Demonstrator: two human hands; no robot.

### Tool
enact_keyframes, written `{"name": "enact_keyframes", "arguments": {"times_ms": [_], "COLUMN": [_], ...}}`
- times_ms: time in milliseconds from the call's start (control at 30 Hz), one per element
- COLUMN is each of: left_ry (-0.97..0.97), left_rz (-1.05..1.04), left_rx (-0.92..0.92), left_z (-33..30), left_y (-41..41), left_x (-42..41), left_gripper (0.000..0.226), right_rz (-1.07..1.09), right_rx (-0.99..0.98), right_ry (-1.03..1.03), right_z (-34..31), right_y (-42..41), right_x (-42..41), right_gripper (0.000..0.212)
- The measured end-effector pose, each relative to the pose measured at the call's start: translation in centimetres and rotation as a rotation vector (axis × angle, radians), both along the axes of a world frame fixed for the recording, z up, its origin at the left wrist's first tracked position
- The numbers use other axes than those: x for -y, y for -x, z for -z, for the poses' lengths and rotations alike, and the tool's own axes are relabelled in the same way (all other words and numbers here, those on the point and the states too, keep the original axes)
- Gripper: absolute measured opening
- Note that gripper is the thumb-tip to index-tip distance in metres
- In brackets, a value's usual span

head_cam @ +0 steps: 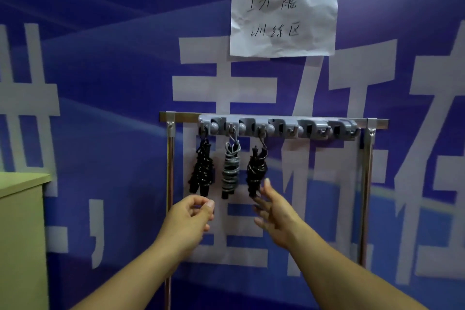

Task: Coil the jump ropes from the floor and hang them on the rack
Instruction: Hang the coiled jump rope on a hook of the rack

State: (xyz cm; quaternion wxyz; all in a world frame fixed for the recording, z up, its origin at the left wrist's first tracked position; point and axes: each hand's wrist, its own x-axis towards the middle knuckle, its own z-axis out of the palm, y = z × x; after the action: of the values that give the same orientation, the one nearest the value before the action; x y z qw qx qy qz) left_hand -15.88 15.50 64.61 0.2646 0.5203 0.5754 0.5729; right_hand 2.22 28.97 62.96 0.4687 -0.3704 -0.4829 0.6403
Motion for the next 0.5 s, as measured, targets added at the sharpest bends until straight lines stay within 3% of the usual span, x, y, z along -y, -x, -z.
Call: {"name": "enact_keyframes", "arguments": {"times_ms": [133,200,367,500], "left_ry": [0.084,0.140,0.361,0.523], "left_rz": [-0.023,-0.036,-0.115,-0.176], "left_rx": [0.062,0.101,0.188,0.247], "left_z": [4.3,7.9,21.6,31.9], "left_y": [0.5,0.6,0.7,1.7], "left_x": [0.9,1.2,5.3,10.8], "left_gripper": [0.010,0.013,0.012,0.017], "right_rz": [-0.059,-0.080,-0.126,-0.081], "right_rx": [0.092,0.146,0.337,0.462], "right_ry": [0.008,0.048,0.212,0.332], "right_z": [7.3,11.0,23.2,33.8], "right_y": [0.8,2.2,5.3,5.6], "right_x": [3.2,5.6,13.6,19.5], "right_gripper": [0.067,0.053,0.033,0.033]}}
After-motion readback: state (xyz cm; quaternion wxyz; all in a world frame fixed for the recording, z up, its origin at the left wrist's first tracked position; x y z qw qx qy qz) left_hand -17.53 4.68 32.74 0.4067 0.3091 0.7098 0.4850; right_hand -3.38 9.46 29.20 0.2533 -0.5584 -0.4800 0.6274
